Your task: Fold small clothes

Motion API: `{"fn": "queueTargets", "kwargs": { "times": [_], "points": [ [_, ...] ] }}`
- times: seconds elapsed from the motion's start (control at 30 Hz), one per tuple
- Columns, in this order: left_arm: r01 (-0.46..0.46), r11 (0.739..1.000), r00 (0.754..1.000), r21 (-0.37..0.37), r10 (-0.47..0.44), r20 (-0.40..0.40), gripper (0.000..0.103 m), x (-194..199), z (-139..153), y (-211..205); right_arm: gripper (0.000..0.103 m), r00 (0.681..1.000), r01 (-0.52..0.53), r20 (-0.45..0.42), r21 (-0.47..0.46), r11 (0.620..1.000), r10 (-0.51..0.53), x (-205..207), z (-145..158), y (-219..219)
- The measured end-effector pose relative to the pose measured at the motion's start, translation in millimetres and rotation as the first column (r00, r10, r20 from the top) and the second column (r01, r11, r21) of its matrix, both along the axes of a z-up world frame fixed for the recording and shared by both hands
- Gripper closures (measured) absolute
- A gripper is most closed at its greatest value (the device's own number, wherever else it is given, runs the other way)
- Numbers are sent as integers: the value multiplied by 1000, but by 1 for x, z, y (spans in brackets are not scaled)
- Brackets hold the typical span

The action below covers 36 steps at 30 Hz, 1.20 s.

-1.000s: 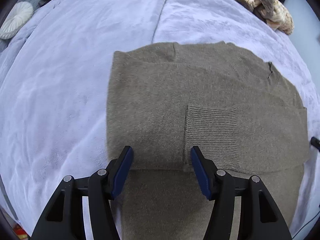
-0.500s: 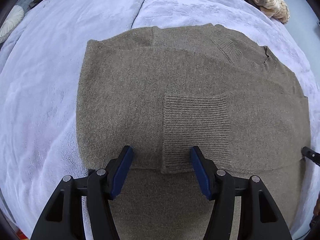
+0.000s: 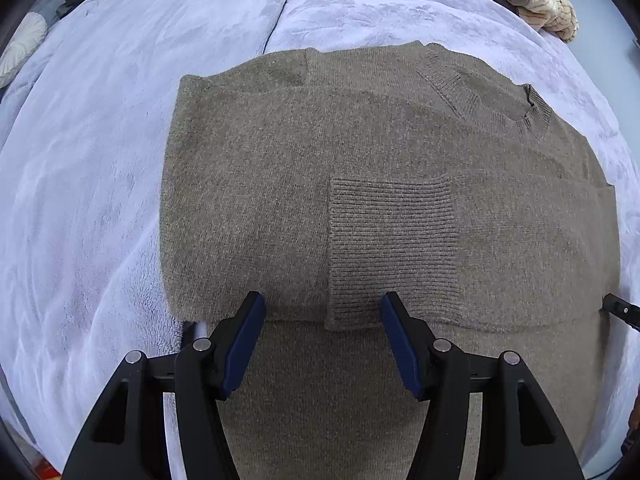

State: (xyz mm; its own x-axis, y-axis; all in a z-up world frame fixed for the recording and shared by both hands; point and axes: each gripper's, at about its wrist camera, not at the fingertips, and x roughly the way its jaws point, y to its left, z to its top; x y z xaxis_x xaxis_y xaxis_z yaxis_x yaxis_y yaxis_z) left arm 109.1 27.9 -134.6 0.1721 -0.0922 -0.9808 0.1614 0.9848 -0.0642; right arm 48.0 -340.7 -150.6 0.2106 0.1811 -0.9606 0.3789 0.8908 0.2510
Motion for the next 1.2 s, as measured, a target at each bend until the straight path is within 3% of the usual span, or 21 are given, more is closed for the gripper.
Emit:
{"fn": "queueTargets", "kwargs": {
  "times": [0.3,0.43,0.6,0.73,1.2],
  "points": [
    [-1,1000,1000,5,1,-20,41,-11,4,6,90,999,-46,6,-42,998,46,12,12,26],
    [2,1000,999,19,-1,-43,41,-16,0,9,80,999,-46,-6,-46,998,46,17,5,29],
    [-4,999,999,40,6,-54,41,-30,-1,14,77,999,-22,-40,-19,1000,21,15,-3,26],
    [-1,999,999,45,4,-48,41,-40,8,19,62,999,-3,-43,-21,1000,2,3,6,25],
    [43,998,998,47,-40,-50,41,-75,39,18,41,999,37,-41,49,998,-35,-44,31,51]
  ]
}}
